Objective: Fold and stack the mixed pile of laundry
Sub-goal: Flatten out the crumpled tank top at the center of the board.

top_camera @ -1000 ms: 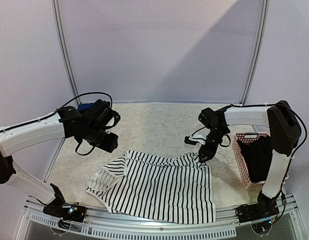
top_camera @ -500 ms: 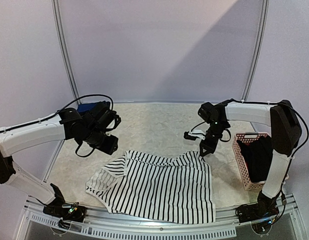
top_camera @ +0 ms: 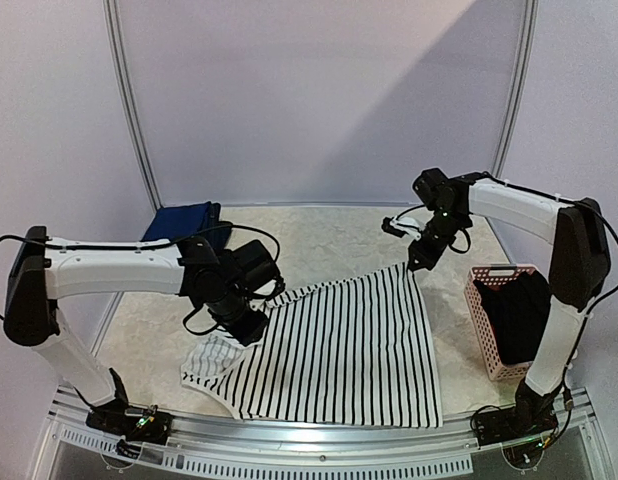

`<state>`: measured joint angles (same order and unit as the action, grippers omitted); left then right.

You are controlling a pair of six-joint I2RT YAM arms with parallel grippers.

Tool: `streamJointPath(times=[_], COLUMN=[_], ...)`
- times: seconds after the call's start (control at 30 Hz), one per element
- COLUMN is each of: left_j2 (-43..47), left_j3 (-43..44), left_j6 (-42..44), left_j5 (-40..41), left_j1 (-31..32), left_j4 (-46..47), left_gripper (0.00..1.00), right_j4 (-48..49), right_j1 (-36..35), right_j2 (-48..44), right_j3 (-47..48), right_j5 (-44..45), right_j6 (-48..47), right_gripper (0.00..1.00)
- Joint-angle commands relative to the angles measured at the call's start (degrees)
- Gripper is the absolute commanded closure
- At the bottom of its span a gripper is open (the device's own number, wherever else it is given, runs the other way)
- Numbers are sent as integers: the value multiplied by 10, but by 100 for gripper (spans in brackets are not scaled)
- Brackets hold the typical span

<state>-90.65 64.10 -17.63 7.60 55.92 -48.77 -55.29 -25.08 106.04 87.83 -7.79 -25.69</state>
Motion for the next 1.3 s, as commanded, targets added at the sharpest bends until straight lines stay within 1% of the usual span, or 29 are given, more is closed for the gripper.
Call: streamJointPath(times=[0.0,0.1,0.17,0.2,0.27,0.33,0.43,0.5,0.63,0.73,0.87,0.93,1.17,1.27], left_j2=[-21,-36,-47,-55,-80,-108,-136,-152,-185,-206,-211,-215,-254,-272], left_j3=[23,41,59,65,86,112,131,140,158,176,190,200,236,251], left_j6=[-39,-42,-26,-8,2,-6,-30,-36,-30,10,80,127,263,304], left_j5=[50,94,114,109,86,38,11,23,49,77,121,139,155,155], left_j1=[2,-1,-4,-8,-25,-44,-55,-56,-61,-59,-60,-61,-54,-52], left_j4=[7,12,20,29,34,33,40,37,29,16,1,-12,-39,-49], left_gripper=[58,58,60,62,69,70,65,62,59,59,59,59,60,62], right_j4=[18,22,25,27,30,31,33,36,39,39,42,43,43,43], right_j1=[-3,-3,-3,-3,-4,-4,-3,-3,-3,-4,-3,-3,-3,-3], right_j2=[8,6,5,5,5,5,3,1,0,1,2,3,8,9], right_j3=[-14,-20,-25,-28,-33,-36,-40,-42,-42,-43,-47,-49,-49,-49], right_j5=[-18,-18,-22,-24,-27,-28,-31,-32,-33,-36,-37,-39,-42,-42], right_j6=[22,22,22,23,24,25,24,24,24,24,24,24,25,25], right_gripper=[100,100,100,100,100,100,100,100,100,99,100,99,99,99])
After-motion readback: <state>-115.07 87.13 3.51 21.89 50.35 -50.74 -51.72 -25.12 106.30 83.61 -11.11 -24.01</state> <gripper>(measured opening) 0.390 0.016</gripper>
